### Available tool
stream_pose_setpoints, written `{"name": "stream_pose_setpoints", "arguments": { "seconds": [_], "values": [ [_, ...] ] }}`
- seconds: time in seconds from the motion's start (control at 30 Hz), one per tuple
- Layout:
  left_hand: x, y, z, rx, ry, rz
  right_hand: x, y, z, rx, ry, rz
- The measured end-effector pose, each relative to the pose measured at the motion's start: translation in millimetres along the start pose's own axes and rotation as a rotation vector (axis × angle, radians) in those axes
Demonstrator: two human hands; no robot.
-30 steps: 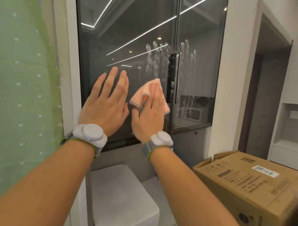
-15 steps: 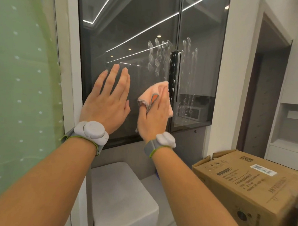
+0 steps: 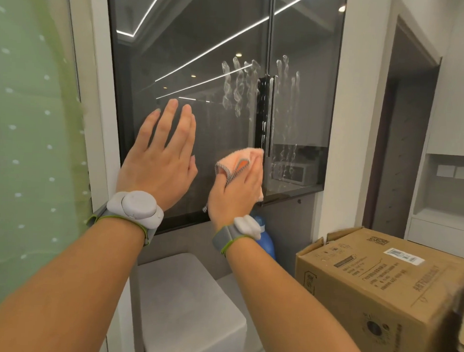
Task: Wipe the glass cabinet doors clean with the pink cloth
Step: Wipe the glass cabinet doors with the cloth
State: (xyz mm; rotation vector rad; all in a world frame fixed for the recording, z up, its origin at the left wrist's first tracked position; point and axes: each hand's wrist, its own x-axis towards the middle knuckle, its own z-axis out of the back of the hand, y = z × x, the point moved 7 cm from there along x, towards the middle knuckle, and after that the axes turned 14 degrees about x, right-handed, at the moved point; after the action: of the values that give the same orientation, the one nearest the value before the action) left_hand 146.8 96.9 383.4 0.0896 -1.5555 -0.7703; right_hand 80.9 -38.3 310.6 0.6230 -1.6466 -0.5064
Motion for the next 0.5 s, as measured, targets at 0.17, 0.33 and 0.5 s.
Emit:
{"name": "stream_pose_setpoints", "arguments": {
  "seconds": [0.17, 0.33, 0.5],
  "values": [
    [1, 2, -1, -0.004, -0.012, 0.014, -11, 10, 0, 0.058, 0.144, 0.237],
    [0, 3, 1, 0.020, -0.022, 0.021, -9, 19, -7, 0.256, 0.070, 0.018],
    [0, 0, 2, 0.031, -0.026, 0.022, 42, 52, -21, 0.293, 0.108, 0.099]
  ]
}}
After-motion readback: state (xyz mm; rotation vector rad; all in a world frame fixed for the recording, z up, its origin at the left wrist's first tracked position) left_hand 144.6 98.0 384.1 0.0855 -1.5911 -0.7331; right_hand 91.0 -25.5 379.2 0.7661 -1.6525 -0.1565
